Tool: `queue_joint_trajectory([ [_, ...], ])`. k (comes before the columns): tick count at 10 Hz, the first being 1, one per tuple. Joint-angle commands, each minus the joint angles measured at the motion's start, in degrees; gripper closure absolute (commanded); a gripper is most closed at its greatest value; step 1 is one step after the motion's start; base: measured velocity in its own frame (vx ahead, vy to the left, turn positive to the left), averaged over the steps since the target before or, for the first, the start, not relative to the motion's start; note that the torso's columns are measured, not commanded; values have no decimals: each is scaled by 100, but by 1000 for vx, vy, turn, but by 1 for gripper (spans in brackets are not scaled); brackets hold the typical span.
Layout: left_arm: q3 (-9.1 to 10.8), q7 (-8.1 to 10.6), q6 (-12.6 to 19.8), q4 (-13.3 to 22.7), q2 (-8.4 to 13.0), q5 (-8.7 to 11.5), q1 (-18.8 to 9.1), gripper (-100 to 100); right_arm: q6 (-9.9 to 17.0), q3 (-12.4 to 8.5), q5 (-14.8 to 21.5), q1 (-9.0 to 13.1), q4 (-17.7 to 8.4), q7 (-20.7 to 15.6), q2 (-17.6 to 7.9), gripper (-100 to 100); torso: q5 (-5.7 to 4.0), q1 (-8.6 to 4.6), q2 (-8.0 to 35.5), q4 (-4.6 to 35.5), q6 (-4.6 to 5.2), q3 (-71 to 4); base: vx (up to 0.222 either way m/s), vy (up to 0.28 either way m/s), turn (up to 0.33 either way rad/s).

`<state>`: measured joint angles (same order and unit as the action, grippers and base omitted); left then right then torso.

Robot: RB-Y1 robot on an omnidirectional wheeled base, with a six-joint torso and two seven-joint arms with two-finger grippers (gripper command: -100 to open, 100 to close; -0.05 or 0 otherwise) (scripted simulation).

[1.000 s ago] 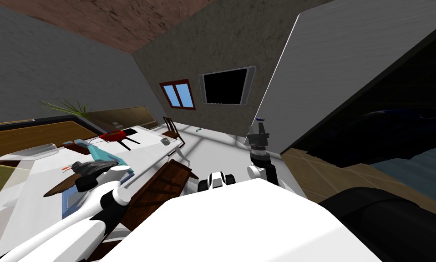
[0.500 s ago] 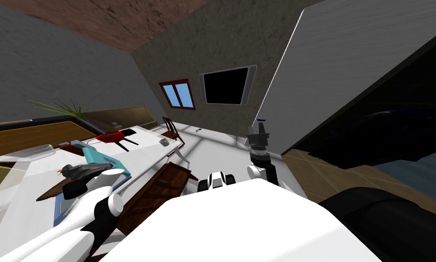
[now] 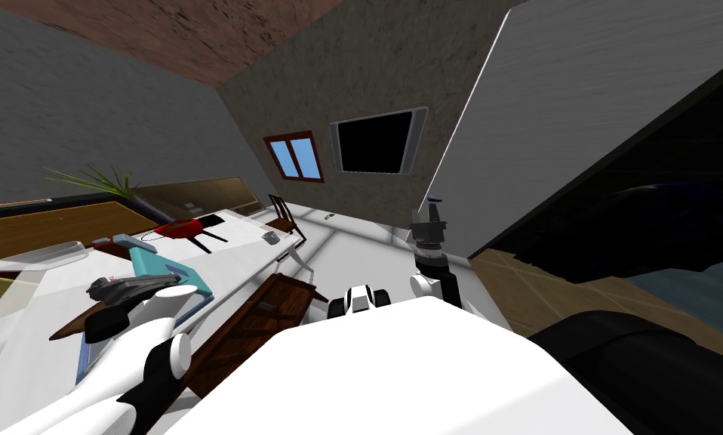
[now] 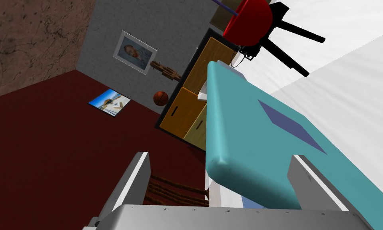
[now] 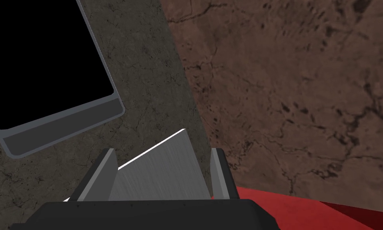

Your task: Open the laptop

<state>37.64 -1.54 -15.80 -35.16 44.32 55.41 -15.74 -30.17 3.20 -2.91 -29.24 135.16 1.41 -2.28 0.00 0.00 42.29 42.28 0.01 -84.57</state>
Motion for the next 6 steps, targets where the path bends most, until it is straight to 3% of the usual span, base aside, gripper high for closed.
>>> queue_joint_trajectory([
  [1,-179,-89,38,-125,67,421,183,-100,0,0,0,0,0,0,0,0,-1,0,-3,0,-1,-2,44,-5,6],
  [2,-353,-142,56,-215,132,611,339,-100,0,0,0,0,0,0,0,0,0,1,0,0,0,0,40,3,4],
  [3,-353,-142,56,-215,132,744,339,-100,0,0,0,0,0,0,0,0,1,4,2,1,-1,1,37,-4,5],
  [4,-348,-115,41,-183,129,643,312,-100,0,0,0,0,0,0,0,0,0,0,2,1,0,2,15,-4,2],
  [5,-179,-89,38,-125,67,421,183,100,0,0,0,0,0,0,0,0,-1,0,7,2,0,4,-27,3,-7],
  [6,-28,-37,20,-35,1,229,26,100,0,0,0,1,0,0,0,0,0,1,15,4,0,9,-63,16,-17],
])
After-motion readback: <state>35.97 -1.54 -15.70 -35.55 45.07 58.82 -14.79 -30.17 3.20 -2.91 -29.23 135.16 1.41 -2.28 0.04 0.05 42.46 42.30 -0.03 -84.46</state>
